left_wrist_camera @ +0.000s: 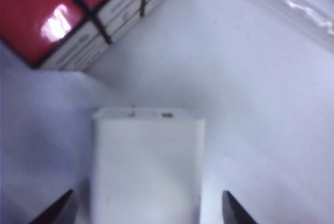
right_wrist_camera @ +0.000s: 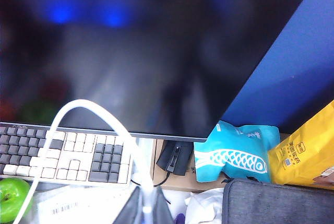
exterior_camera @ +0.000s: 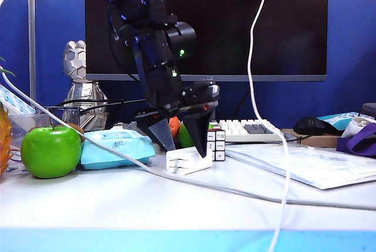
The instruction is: Pick up the Type-C charging cable and the charging base, insert one end of the Type-C charger into the corresponding slot on the base, and finally place the plugged-in charger back on the table.
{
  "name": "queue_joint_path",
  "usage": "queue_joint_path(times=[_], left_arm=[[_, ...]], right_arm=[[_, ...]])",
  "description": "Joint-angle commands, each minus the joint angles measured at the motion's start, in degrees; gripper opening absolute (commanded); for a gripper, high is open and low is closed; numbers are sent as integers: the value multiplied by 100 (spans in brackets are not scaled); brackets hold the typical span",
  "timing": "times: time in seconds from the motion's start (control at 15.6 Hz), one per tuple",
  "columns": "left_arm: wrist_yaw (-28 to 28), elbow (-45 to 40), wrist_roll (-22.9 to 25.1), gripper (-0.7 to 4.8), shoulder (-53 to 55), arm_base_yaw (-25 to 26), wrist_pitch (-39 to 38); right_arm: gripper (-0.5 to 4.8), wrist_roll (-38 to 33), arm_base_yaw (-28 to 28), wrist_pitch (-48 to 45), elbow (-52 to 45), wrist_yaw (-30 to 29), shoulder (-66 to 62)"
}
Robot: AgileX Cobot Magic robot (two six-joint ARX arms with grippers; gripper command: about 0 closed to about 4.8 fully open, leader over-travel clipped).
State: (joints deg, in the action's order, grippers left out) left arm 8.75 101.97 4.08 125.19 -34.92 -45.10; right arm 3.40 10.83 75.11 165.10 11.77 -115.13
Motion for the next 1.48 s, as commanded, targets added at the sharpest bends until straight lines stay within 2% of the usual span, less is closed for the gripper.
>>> queue_joint_path(times=[0.06, 0.13, 0.39, 0.51, 0.58, 0.64, 0.71, 0.83, 0.96, 1.16, 1.28, 1.35, 1.48], left_arm=[[-15, 17, -2, 357, 101, -13, 87], [-17, 17, -2, 332, 160, -59, 131], [-352, 17, 9, 328, 238, -227, 313], [-509, 17, 20, 269, 297, -295, 247], [-509, 17, 20, 221, 302, -302, 186], [-509, 17, 72, 151, 299, -337, 142], [-483, 17, 157, 120, 269, -334, 140], [-264, 17, 151, 117, -17, -330, 114], [59, 17, 149, 117, -501, -330, 107], [179, 17, 151, 116, -1510, -332, 166], [328, 17, 153, 115, -2579, -328, 448], [332, 17, 153, 115, -2907, -328, 608], [503, 17, 149, 112, -3720, -328, 1370]], right_arm=[[-1, -39, 7, -50, 26, -15, 46], [-1, -39, 7, -39, 26, -37, 46], [-1, -39, 7, -35, 26, -162, 46], [-1, -39, 7, -35, 26, -162, 46], [-1, -39, 7, -33, 26, -162, 46], [-1, -39, 7, -33, 26, -162, 46], [-1, -39, 7, -35, 26, -162, 46], [-1, -37, 7, -37, 26, -195, 46], [-1, -37, 7, -79, 26, -614, 46], [-1, -39, 7, -304, 26, -1744, 46], [-1, -168, 4, -577, 26, -2988, 46], [-1, -433, 4, -737, 28, -3429, 46], [-1, -1220, 4, -1364, 28, -4822, 48]])
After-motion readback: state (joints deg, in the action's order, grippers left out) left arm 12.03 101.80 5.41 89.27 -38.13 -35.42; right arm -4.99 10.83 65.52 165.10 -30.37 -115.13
